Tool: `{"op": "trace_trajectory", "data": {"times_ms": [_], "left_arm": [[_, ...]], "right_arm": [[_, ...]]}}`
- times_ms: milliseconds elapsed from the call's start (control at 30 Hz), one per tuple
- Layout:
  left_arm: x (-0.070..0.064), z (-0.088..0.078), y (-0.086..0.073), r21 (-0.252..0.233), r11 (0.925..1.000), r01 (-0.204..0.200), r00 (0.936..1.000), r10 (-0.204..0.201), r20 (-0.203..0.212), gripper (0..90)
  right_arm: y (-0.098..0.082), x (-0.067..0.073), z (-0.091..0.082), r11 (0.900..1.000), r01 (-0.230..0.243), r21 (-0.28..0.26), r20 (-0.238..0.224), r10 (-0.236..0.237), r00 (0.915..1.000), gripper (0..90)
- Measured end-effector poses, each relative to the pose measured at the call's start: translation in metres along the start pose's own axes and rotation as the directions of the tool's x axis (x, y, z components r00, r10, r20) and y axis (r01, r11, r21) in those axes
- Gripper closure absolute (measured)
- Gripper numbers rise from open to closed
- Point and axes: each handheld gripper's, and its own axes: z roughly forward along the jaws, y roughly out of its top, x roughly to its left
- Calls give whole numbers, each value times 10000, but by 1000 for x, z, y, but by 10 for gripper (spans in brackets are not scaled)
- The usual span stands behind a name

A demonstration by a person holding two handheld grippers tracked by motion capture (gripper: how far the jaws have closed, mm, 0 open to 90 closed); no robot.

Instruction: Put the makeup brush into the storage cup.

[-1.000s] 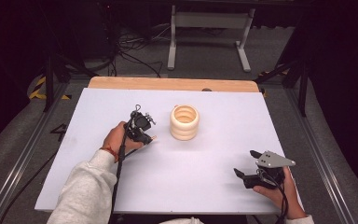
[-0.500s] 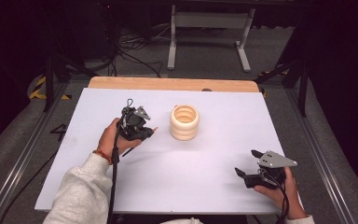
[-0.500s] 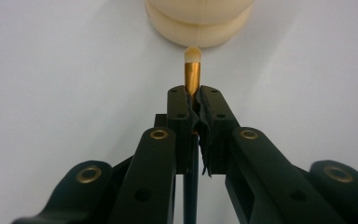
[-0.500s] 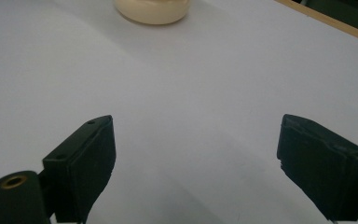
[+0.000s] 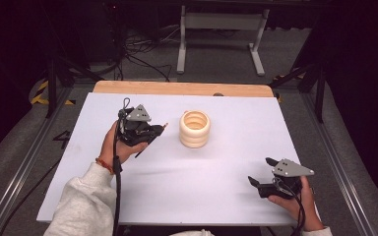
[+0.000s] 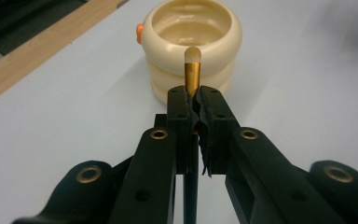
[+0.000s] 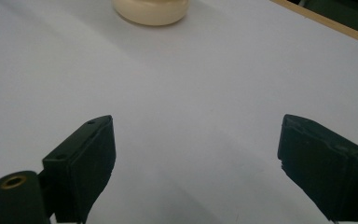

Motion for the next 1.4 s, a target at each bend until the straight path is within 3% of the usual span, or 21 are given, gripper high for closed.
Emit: {"op": "trace_trajectory", "data": {"times_ms": [200, 300, 367, 667, 800, 1033, 1300, 1400], "left_arm": [[-2, -8, 2, -958, 9954, -99, 9999, 87, -127, 839], [-3, -11, 3, -1394, 9901, -170, 9995, 132, -280, 838], [-4, -13, 4, -1677, 9857, -159, 9998, 132, -175, 838], [-4, -14, 8, -2205, 9752, -193, 9998, 194, -16, 838], [-5, -16, 15, -2237, 9738, -410, 9991, 410, -42, 839], [-5, -20, 28, -2785, 9595, -430, 9989, 468, 71, 838], [-7, -19, 43, -3061, 9498, -647, 9975, 707, 86, 838], [-8, -19, 48, -3271, 9434, -545, 9976, 658, 236, 838]], "right_arm": [[0, 0, 0, 10000, -9, -16, 3, 9, 10000, 120], [0, 0, 0, 10000, 5, -27, 4, -5, 10000, 120], [0, 0, 0, 10000, 8, -34, -1, -8, 10000, 120], [0, 0, -1, 10000, -7, -16, 18, 7, 10000, 120], [0, 0, 0, 10000, -11, -53, 27, 11, 10000, 120], [0, 0, -1, 10000, 19, -80, 40, -18, 10000, 120], [2, 1, -4, 9993, 81, -365, -53, -83, 10000, 120], [1, 1, -5, 9986, 152, -508, -108, -158, 9998, 119]]}}
